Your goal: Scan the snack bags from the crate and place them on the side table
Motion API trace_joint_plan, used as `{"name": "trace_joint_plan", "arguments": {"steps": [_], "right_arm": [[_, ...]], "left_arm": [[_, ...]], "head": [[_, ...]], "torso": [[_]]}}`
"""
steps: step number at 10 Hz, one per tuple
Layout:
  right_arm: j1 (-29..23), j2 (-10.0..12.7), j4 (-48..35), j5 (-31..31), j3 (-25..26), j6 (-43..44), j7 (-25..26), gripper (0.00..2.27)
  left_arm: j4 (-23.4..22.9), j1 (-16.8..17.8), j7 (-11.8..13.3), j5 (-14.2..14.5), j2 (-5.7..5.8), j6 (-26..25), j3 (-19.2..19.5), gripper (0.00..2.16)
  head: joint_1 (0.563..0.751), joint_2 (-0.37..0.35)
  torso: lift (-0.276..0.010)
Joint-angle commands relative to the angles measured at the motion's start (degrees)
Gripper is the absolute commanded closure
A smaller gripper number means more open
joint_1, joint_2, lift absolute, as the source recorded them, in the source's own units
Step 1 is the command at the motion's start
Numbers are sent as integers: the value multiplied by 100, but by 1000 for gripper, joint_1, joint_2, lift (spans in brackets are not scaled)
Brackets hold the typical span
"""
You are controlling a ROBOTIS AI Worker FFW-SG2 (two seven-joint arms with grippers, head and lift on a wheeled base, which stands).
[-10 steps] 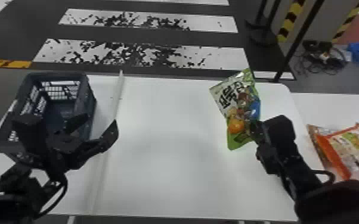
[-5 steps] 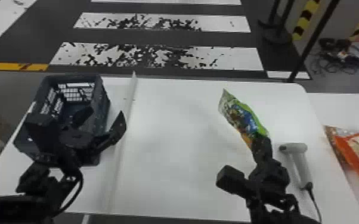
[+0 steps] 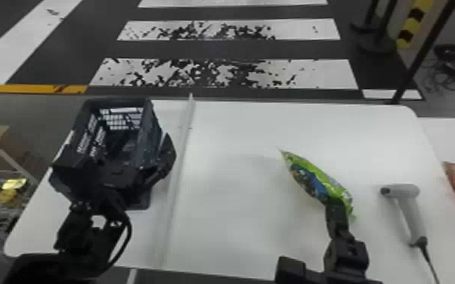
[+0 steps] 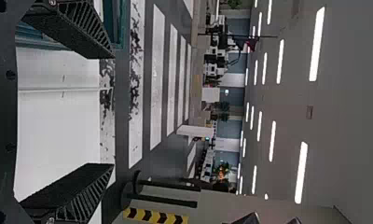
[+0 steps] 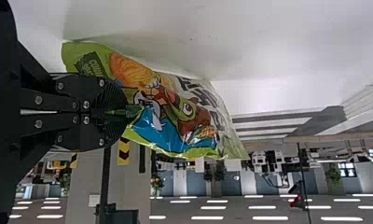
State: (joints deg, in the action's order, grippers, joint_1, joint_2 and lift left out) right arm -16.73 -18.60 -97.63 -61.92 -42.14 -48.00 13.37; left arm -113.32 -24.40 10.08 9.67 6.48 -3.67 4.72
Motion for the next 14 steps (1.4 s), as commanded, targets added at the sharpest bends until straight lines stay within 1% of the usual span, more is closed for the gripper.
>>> {"name": "trace_joint_plan", "arguments": {"steps": [1, 2, 3, 4, 5, 7, 8, 9, 10, 11, 12, 13, 14], "right_arm": [[-50, -29, -28, 57, -163, -48, -36, 643], [-94, -29, -81, 110, -225, -66, -54, 36], [-155, -117, -327, 427, -234, -31, -115, 19], [-208, -249, -784, 1095, -119, 5, -370, 29], [-384, -310, -1294, 1833, 232, 356, -739, 49], [-577, -310, -1927, 3090, 900, 708, -1363, 56], [-630, -266, -2094, 3793, 1287, 883, -1733, 56], [-639, -170, -2138, 4338, 1630, 901, -2110, 60], [-639, 6, -2138, 4979, 2043, 848, -2638, 60], [-639, 208, -2129, 5674, 2482, 848, -3051, 73], [-639, 287, -2129, 5920, 2667, 866, -3077, 164], [-604, 322, -2111, 6025, 2781, 901, -3095, 562], [-568, 358, -2058, 6113, 2887, 901, -3191, 1453]], "left_arm": [[29, -12, 3, 0, 2, 20, -33, 39], [29, -4, 3, 0, 2, 20, -59, 39], [38, -4, 3, 0, 11, 20, -59, 39], [56, -4, 3, 9, 20, 20, -59, 39], [73, -4, 12, 18, 28, 20, -59, 39], [100, -4, 12, 27, 37, 20, -59, 39], [117, -4, 12, 35, 46, 20, -51, 53], [126, 5, 12, 35, 55, 37, -51, 70], [135, 5, 12, 35, 64, 37, -51, 70], [152, 5, 12, 35, 55, 37, -51, 70], [161, 14, 12, 35, 55, 37, -51, 70], [170, 14, 12, 35, 55, 37, -51, 70], [179, 14, 12, 35, 55, 37, -51, 70]], "head": [[695, 101], [695, 108], [695, 117], [695, 121], [695, 130], [695, 158], [695, 166], [695, 177], [695, 187], [695, 196], [695, 205], [695, 203], [695, 195]], "torso": [[-50], [-50], [-50], [-50], [-50], [-50], [-50], [-50], [-50], [-50], [-50], [-50], [-50]]}}
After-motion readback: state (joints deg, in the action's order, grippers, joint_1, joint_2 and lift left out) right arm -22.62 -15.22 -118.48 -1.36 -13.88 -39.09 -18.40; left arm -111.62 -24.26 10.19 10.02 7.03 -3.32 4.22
